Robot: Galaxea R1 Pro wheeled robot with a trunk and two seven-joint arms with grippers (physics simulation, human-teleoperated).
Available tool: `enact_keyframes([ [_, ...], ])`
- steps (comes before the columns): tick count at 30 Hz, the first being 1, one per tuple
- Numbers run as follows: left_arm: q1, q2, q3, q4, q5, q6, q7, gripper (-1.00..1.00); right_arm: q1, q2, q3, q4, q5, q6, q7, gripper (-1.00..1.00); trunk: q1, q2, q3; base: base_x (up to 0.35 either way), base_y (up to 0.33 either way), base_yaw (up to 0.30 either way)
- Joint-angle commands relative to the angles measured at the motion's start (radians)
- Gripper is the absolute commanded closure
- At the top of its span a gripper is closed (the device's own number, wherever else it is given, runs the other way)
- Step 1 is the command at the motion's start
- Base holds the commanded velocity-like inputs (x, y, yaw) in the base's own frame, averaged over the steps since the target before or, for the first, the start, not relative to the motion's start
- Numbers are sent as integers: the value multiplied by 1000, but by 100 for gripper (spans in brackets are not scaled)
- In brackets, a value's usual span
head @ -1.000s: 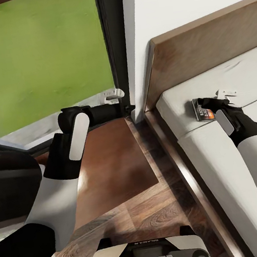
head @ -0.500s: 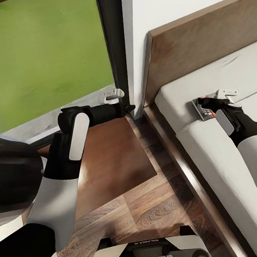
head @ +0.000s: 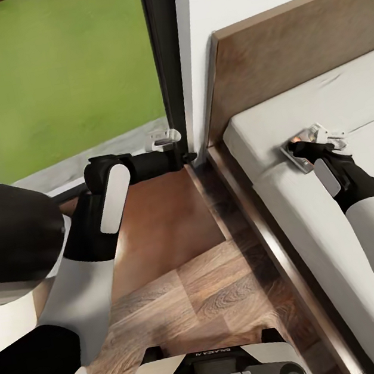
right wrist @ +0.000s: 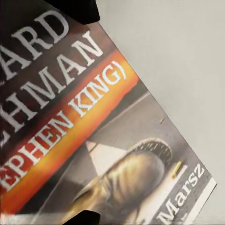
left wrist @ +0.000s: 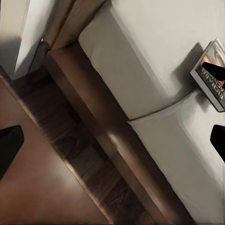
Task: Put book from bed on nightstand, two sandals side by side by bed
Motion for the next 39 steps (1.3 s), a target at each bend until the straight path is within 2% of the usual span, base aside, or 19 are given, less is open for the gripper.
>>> enact_keyframes([
  [1, -1, -1, 1, -1, -5, 4, -5, -100, 1, -1, 2, 33, -13, 4, -5, -100, 0, 0, -1, -150, 0, 0],
  [25, -1, 0, 1, -9, -5, 4, -5, -100, 1, 0, 2, 25, -13, 7, -5, -100, 0, 0, -1, -21, 0, 0],
  [32, -1, 0, 1, -9, -5, 4, -5, -100, 1, 1, 3, -4, -8, 10, -4, -100, 0, 0, -1, 0, 0, 0],
  [39, -1, 0, 1, -9, -5, 4, -5, -100, 1, 3, 5, -98, -8, 41, -11, -100, 0, 0, -1, 0, 0, 0],
])
